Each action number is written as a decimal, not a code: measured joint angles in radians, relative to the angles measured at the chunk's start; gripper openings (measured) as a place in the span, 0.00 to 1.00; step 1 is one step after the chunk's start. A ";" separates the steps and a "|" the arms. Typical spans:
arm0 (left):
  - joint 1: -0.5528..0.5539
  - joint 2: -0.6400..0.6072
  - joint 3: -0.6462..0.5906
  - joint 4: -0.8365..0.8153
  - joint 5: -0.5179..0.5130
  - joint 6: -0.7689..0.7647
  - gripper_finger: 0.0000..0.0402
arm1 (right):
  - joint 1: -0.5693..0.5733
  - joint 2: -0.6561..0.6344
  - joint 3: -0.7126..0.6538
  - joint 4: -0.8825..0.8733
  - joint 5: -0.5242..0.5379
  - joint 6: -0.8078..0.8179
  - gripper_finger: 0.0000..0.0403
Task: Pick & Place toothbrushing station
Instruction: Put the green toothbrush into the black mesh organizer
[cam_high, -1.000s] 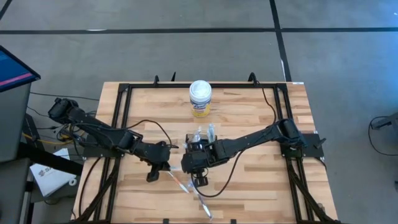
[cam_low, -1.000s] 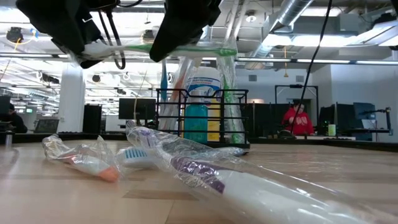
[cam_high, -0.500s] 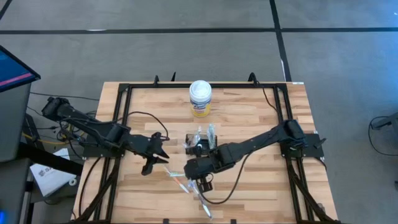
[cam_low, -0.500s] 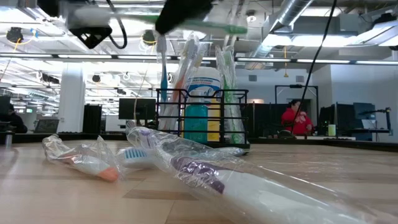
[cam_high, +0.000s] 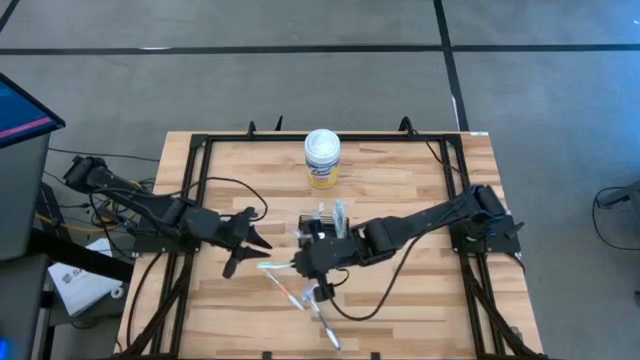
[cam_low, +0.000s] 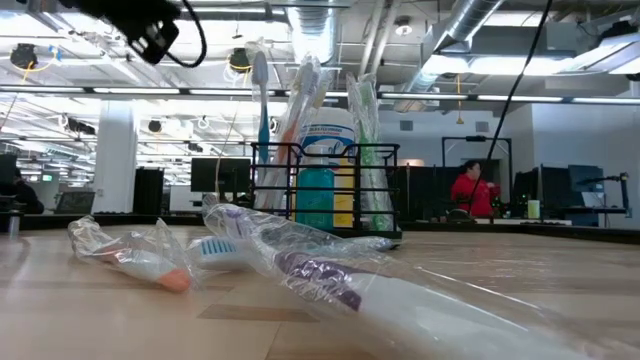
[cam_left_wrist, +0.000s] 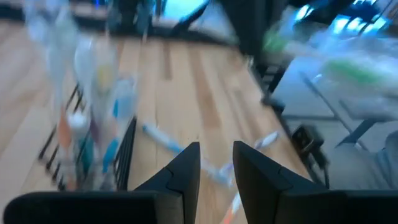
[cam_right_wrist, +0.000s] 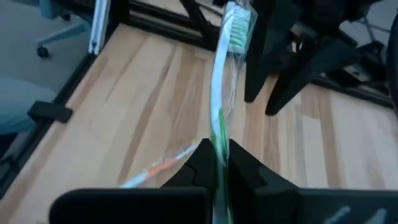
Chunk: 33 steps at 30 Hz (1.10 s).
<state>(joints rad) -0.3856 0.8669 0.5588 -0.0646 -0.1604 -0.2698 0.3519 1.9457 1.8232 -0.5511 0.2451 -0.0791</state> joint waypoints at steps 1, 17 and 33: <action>-0.002 0.003 -0.004 0.038 0.000 0.012 0.22 | 0.000 -0.002 0.000 -0.004 0.002 0.000 0.02; -0.001 0.024 -0.017 0.185 -0.033 0.137 0.22 | 0.000 -0.036 -0.014 0.028 0.053 -0.035 0.02; -0.001 0.024 -0.017 0.202 -0.050 0.143 0.22 | 0.003 -0.136 -0.013 -0.134 0.149 0.000 0.02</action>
<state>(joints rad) -0.3870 0.8909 0.5419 0.1377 -0.2104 -0.1272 0.3550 1.8094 1.8102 -0.6849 0.3940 -0.0791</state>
